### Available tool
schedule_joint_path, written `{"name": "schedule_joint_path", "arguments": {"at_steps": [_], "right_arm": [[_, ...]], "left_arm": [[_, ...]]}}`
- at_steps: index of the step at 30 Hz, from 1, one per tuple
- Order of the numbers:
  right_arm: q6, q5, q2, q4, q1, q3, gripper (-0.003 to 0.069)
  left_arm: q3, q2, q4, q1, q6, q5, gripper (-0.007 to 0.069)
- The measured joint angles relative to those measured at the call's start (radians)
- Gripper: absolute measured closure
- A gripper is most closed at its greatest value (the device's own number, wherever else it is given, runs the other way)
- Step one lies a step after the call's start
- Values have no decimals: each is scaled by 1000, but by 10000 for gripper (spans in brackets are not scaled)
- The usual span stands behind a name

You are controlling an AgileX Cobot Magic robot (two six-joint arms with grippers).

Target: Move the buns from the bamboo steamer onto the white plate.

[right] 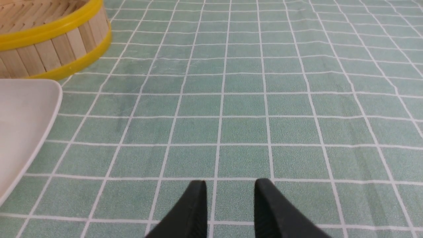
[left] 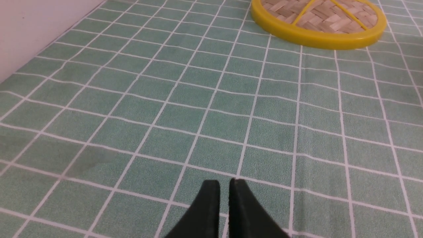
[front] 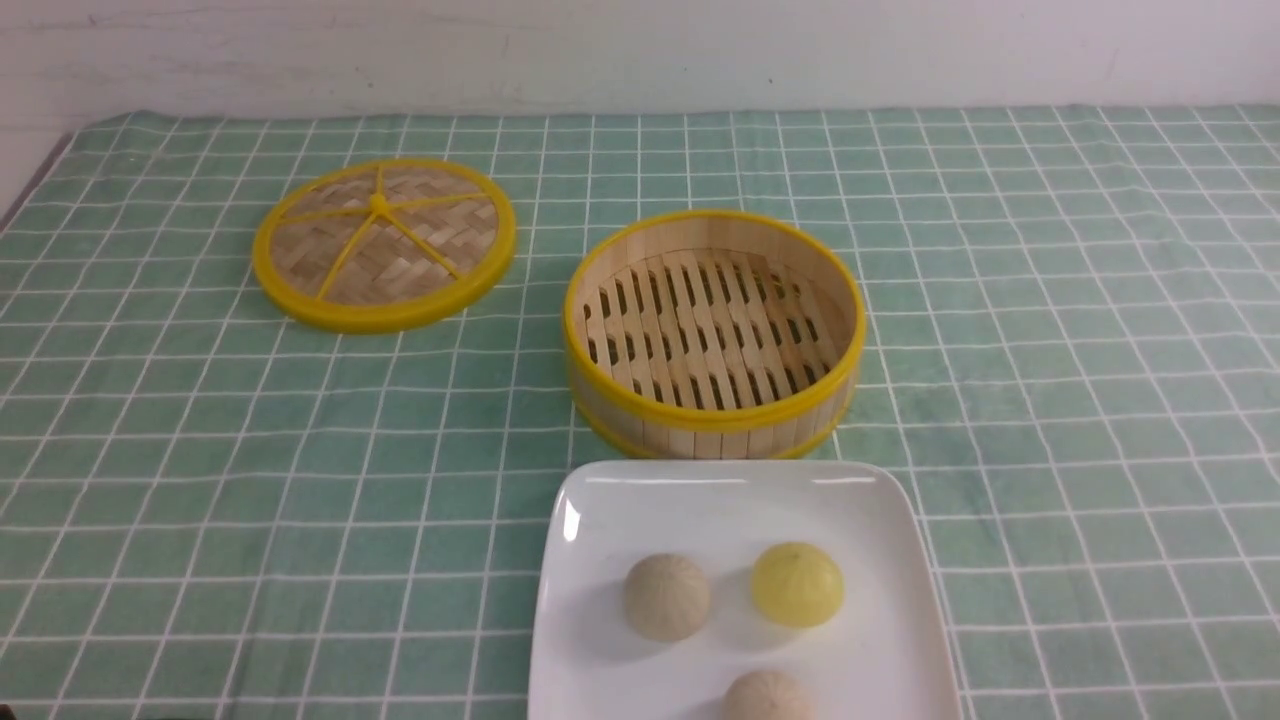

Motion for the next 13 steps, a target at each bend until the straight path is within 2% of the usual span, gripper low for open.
{"name": "schedule_joint_path", "arguments": {"at_steps": [13], "right_arm": [[4, 0, 0, -1, 0, 0, 423]], "left_arm": [[0, 0, 0, 0, 0, 0, 531]]}}
